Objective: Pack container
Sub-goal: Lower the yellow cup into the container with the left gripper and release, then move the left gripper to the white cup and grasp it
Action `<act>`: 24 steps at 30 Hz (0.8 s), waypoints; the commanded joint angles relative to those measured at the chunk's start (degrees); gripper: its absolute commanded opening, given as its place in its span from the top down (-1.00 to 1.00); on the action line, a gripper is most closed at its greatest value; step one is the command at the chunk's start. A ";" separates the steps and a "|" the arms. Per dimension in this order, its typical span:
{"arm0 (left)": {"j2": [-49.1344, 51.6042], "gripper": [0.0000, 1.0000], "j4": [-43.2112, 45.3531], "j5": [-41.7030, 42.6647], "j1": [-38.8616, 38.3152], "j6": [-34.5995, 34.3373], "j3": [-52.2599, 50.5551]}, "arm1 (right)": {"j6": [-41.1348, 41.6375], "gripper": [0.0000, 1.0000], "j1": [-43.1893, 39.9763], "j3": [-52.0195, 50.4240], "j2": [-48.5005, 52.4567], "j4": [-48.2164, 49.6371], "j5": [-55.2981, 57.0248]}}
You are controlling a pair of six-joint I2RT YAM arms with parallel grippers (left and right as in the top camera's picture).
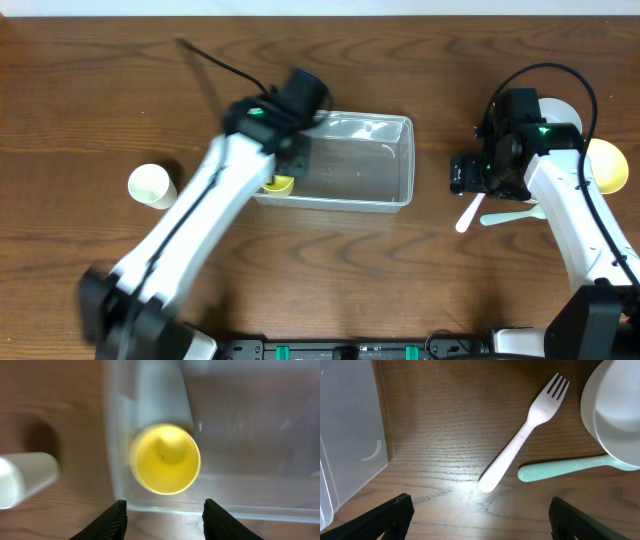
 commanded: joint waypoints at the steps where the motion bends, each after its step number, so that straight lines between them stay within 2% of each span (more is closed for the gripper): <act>1: -6.23 -0.02 -1.18 -2.86 5.53 -0.33 1.29 | -0.46 -0.77 -0.26 0.79 0.07 -0.07 -0.39; 3: -8.59 -0.14 -2.32 -2.80 10.82 -1.36 1.29 | -0.44 -0.77 -0.26 0.79 0.07 -0.04 -0.39; 8: -8.72 -0.18 -4.17 -1.11 22.62 -1.40 0.39 | -0.46 -0.78 -0.26 0.79 0.07 0.02 -0.39; 11: -6.56 -0.19 -3.89 0.37 27.21 -1.38 -1.75 | -0.44 -0.79 -0.26 0.79 0.07 0.09 -0.42; 24: 12.28 -0.20 0.20 2.40 33.90 -1.16 -6.56 | -0.46 -0.79 -0.26 0.79 0.07 -0.13 -0.42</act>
